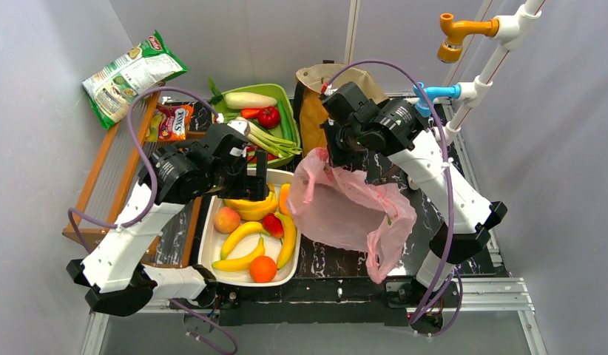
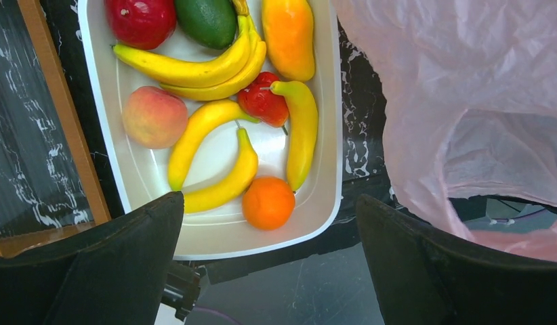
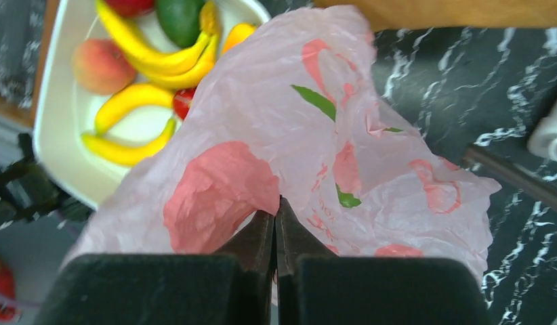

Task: Place the food into the grocery bag and tie it

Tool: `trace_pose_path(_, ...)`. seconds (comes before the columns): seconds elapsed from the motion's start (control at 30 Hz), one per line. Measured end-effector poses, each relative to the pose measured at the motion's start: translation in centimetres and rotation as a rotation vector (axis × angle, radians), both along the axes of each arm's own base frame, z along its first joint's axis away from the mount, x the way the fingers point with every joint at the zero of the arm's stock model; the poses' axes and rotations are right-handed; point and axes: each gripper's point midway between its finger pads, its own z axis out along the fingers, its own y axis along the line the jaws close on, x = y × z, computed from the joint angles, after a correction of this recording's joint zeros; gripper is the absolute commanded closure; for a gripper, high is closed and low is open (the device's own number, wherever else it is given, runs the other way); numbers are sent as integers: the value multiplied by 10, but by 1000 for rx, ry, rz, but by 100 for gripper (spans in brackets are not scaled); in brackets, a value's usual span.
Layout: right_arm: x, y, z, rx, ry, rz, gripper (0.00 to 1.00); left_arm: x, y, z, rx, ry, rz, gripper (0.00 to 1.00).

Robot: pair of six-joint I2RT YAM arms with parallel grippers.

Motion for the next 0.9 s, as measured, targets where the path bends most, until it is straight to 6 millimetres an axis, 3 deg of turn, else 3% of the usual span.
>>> trace_pose_path(0.17, -23, 9, -9, 44, 107, 70, 99, -4, 8, -3, -6, -24, 8, 0)
trace_pose_path(0.47, -39, 18, -47, -1, 267, 114, 99, -9, 29, -57, 117, 21, 36, 1)
trace_pose_path(0.9, -46, 18, -71, -44, 341, 118, 99, -2, 74, -116, 259, 82, 207, 1)
